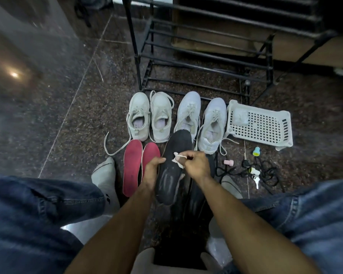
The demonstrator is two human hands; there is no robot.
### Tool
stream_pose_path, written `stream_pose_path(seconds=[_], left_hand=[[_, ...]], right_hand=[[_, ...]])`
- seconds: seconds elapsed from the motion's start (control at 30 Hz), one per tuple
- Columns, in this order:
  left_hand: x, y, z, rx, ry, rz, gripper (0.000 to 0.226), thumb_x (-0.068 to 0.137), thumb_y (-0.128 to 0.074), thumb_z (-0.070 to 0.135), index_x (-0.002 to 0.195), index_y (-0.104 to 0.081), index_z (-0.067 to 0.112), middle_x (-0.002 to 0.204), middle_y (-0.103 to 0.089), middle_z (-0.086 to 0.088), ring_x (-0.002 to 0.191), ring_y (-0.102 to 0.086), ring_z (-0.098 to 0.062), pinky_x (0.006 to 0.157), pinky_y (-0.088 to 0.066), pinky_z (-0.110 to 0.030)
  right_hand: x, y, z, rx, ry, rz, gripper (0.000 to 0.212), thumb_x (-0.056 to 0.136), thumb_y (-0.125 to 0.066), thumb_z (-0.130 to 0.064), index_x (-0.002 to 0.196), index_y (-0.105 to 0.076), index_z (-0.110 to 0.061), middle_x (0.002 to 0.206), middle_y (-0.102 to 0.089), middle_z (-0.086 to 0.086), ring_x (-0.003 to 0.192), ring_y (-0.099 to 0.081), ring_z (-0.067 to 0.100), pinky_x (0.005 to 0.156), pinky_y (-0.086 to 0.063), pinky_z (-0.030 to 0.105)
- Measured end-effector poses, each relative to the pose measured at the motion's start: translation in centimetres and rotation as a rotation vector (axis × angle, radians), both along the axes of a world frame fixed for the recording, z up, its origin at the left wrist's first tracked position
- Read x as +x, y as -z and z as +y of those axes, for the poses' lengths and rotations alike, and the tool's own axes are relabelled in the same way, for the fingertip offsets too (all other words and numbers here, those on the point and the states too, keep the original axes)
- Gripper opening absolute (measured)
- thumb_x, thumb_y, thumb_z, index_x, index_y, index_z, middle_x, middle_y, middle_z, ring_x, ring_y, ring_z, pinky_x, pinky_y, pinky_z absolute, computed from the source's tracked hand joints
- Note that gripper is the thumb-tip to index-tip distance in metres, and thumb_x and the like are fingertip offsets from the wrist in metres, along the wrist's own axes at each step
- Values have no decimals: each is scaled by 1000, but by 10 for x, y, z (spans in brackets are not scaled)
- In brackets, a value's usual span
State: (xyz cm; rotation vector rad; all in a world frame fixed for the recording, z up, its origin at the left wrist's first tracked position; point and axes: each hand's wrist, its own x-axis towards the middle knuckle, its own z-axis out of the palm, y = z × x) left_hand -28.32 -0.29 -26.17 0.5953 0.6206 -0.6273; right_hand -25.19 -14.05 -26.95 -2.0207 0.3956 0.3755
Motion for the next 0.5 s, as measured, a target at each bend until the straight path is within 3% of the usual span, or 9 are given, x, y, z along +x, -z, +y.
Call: stream_pose_path(seconds=[0.1, 0.23, 0.3, 0.5], left_hand=[[-2, -11, -6, -82, -96, -25, 36, 84, -48, 31, 92, -71, 5, 87, -70, -14, 76, -66, -29, 68, -55, -43], [5, -25, -9, -92, -102, -86, 34, 77, -59, 34, 92, -71, 6, 86, -69, -13, 76, -64, -29, 68, -52, -38], [9, -33, -9, -109, -147, -108, 38, 85, -52, 33, 99, -71, 3, 92, -71, -13, 80, -67, -27, 74, -54, -35], [14, -53, -18, -177, -107, -127, 48, 94, -44, 36, 89, -75, 0, 85, -73, -15, 73, -71, -28, 66, -60, -36]], right_hand=[[-2, -28, 1, -130, -166, -52, 14, 85, -70, -38, 95, -75, -30, 82, -65, -16, 61, -69, 10, 77, -52, 33], [-1, -57, 2, -339, -443, -146, 24, 95, -57, -33, 115, -71, -29, 100, -57, -10, 94, -62, 14, 87, -49, 34], [1, -73, 2, -368, -583, -155, 29, 94, -57, -24, 121, -67, -26, 109, -58, -7, 106, -58, 17, 92, -47, 36], [2, -116, 7, -561, -606, -306, 19, 90, -61, -23, 105, -72, -28, 108, -67, -6, 103, -61, 21, 84, -43, 29]])
